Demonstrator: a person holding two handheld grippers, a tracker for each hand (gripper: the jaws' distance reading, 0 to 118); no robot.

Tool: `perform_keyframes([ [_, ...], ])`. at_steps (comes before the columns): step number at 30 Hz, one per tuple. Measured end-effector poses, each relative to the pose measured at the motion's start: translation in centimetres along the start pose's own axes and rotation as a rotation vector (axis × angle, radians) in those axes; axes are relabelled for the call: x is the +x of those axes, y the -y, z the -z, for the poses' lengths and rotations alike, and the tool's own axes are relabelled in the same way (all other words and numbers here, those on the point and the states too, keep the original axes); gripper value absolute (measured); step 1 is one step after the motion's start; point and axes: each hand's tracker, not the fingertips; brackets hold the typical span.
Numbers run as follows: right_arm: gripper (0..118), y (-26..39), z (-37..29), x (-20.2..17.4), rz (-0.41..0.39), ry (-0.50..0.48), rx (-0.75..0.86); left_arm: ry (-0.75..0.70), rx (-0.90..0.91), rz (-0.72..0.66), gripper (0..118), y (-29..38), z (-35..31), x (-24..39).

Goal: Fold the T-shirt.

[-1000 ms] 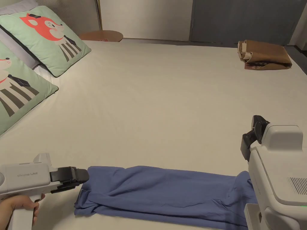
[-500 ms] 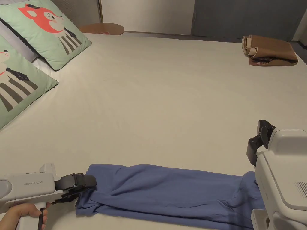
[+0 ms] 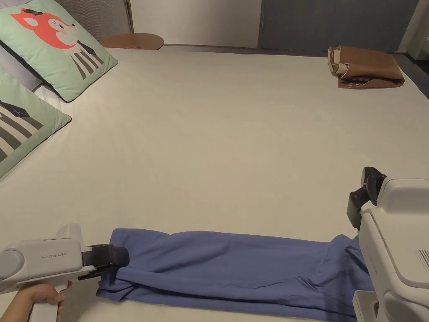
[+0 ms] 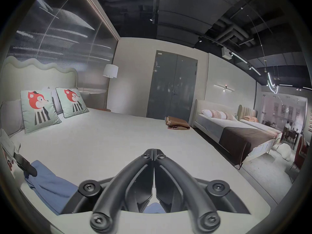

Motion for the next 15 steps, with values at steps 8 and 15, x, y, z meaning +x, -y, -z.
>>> perform_keyframes([
  [8,0,0.0,0.0,0.3,0.013,-0.013,0.01,-0.094,0.051,0.058,5,-1.8,-4.4,-0.8],
  [15,0,0.1,-0.6,1.4,0.017,-0.015,0.019,-0.162,0.089,0.069,5,-1.8,-6.5,2.7],
])
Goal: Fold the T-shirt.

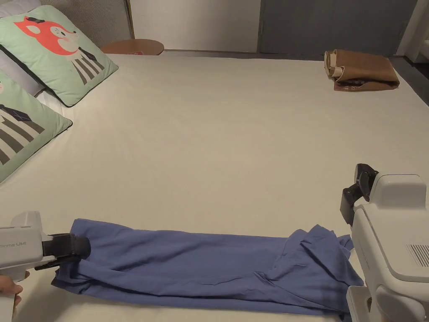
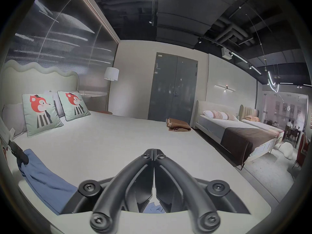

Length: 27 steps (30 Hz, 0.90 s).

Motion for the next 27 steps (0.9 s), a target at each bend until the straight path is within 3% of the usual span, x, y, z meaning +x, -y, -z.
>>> perform_keyframes([
  [8,0,0.2,-0.7,1.2,0.014,0.007,0.009,0.125,-0.074,0.147,5,2.3,3.2,11.6],
  [17,0,-0.5,-2.3,3.1,0.016,0.033,0.019,0.145,-0.203,0.231,5,7.6,10.6,21.5],
  [23,0,-0.3,-2.9,4.4,0.019,0.055,0.013,0.015,-0.261,0.298,6,10.0,14.2,23.1],
  [24,0,-0.2,-2.9,4.6,0.021,0.06,0.013,-0.004,-0.252,0.302,10,10.1,14.4,23.2],
  [25,0,-0.2,-3.0,4.7,0.025,0.063,0.011,0.008,-0.243,0.295,22,10.2,14.4,23.2],
  [27,0,0.1,-2.5,5.0,0.03,0.067,0.006,0.045,-0.219,0.258,29,10.1,14.3,23.0],
])
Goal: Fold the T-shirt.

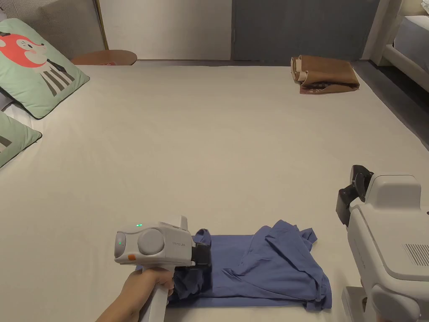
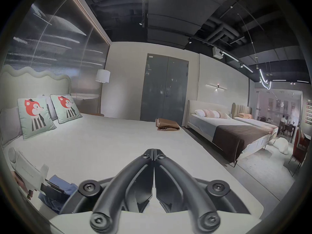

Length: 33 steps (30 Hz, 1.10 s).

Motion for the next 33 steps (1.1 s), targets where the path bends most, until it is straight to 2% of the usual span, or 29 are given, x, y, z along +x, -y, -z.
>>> perform_keyframes([
  [1,0,0.2,0.3,0.1,0.003,0.0,-0.001,0.027,0.012,-0.019,45,-0.1,-0.2,-0.1],
  [2,0,0.2,0.4,0.2,0.005,-0.001,-0.002,0.042,0.017,-0.027,79,-0.2,-0.5,-0.1],
  [3,0,0.2,0.4,0.1,0.005,-0.001,-0.004,0.052,0.034,-0.036,100,-0.1,-1.2,-0.2],
  [4,0,0.3,0.3,0.0,0.005,-0.003,-0.003,0.067,0.075,-0.051,110,-0.1,-1.9,-0.3],
  [6,0,0.3,0.3,-0.3,0.004,-0.008,-0.002,0.033,0.148,-0.031,108,-0.3,-3.4,-0.5],
  [12,0,0.3,0.3,-1.0,-0.002,-0.032,-0.002,-0.263,0.498,0.021,108,1.4,-7.4,-2.5],
  [13,0,0.2,0.3,-1.1,-0.003,-0.035,-0.001,-0.285,0.533,0.034,107,1.7,-7.9,-3.1],
  [14,0,0.2,0.3,-1.1,-0.004,-0.037,-0.001,-0.302,0.574,0.06,96,2.1,-8.3,-3.8],
  [15,0,0.2,0.3,-1.2,-0.003,-0.038,0.0,-0.322,0.595,0.081,75,2.7,-8.8,-4.0],
  [16,0,0.0,0.2,-1.1,-0.001,-0.038,0.0,-0.357,0.605,0.105,45,3.1,-9.0,-4.4],
  [17,0,-0.1,0.2,-1.1,0.0,-0.04,-0.001,-0.399,0.597,0.125,4,3.4,-8.9,-4.7],
  [18,0,-0.1,0.2,-1.1,0.001,-0.04,-0.001,-0.424,0.569,0.137,0,3.5,-8.6,-5.1],
  [21,0,0.0,0.2,-1.2,0.006,-0.041,-0.003,-0.373,0.525,0.173,0,4.4,-7.4,-6.5],
  [24,0,0.1,0.2,-1.2,0.005,-0.045,-0.008,-0.406,0.46,0.198,0,5.7,-5.7,-6.0],
  [33,0,0.2,0.0,0.1,0.0,-0.028,-0.02,-0.303,0.33,0.283,0,8.4,-1.0,-0.9],
])
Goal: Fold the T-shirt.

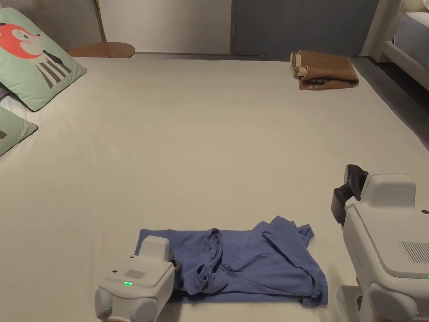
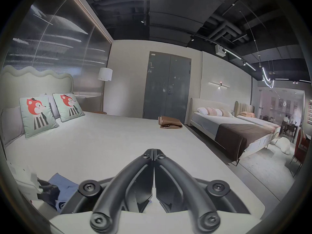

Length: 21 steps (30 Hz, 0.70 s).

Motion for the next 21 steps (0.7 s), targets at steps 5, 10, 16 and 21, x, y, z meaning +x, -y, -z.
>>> perform_keyframes([
  [5,0,0.0,0.0,1.1,-0.001,0.021,-0.003,0.083,-0.027,0.032,0,0.4,0.9,4.3],
  [10,0,0.2,-0.1,2.0,0.003,0.04,-0.009,0.115,-0.019,0.048,0,0.5,1.4,7.3],
  [16,0,0.4,-0.2,2.1,-0.003,0.047,-0.011,0.225,-0.014,-0.078,0,-1.7,-0.5,6.3],
  [21,0,0.3,0.2,1.7,0.001,0.038,-0.007,0.381,0.013,-0.233,0,-4.6,-2.3,0.4],
])
